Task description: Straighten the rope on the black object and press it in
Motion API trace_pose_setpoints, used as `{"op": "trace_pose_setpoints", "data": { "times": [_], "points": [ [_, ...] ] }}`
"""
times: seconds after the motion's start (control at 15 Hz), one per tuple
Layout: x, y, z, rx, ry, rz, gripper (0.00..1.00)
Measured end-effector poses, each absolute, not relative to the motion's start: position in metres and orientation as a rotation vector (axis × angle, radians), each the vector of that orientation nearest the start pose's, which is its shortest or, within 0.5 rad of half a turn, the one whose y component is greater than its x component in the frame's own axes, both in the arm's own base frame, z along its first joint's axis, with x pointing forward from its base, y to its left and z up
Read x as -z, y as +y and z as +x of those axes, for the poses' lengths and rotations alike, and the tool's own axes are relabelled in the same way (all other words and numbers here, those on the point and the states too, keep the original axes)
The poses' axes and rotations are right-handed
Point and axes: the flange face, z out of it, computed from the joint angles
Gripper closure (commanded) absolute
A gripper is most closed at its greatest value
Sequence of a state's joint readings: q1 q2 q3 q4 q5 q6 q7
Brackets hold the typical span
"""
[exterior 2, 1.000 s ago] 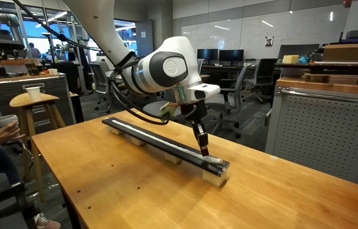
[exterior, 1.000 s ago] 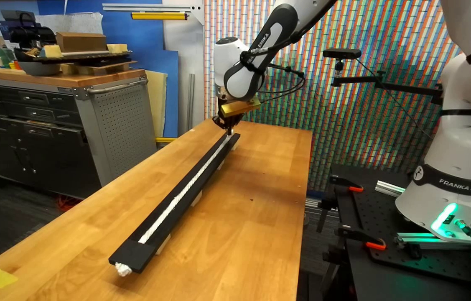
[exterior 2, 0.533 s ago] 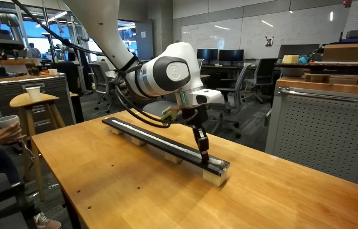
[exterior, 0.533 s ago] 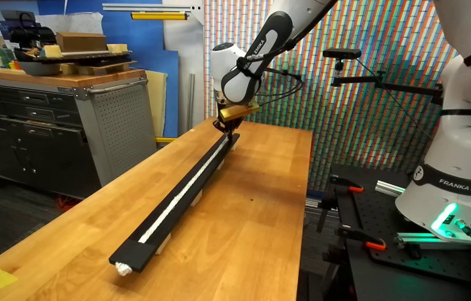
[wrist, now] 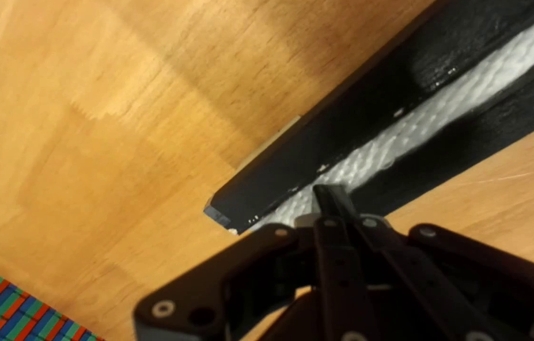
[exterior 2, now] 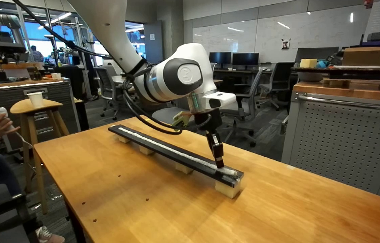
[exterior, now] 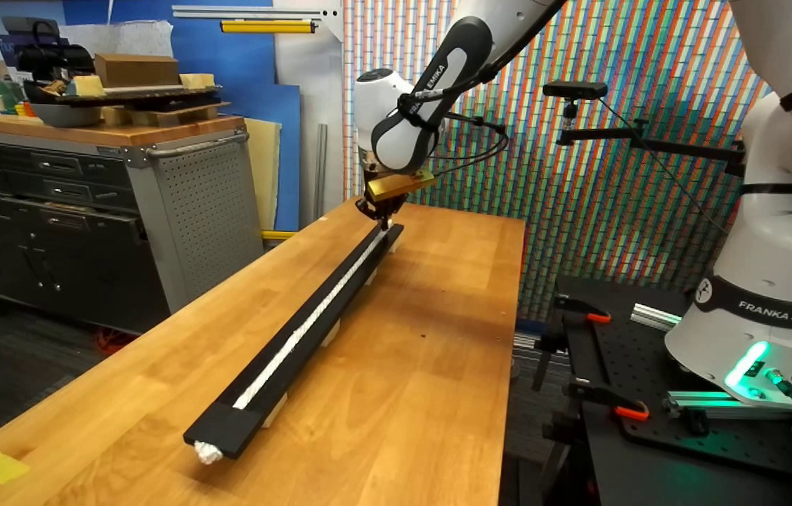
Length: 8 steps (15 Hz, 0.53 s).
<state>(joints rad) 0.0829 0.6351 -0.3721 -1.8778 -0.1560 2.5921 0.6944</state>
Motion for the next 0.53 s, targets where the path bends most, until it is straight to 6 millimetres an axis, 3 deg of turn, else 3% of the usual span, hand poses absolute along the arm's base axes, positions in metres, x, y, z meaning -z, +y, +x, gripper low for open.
{"op": "trace_pose_setpoints", "data": {
  "times": [0.27,0.53],
  "points": [
    [-0.215,-0.168,0.631,0.385,1.289,-3.137,1.0],
    [-0.216,-0.169,0.631,0.4,1.299,-3.134,1.0]
  ]
}}
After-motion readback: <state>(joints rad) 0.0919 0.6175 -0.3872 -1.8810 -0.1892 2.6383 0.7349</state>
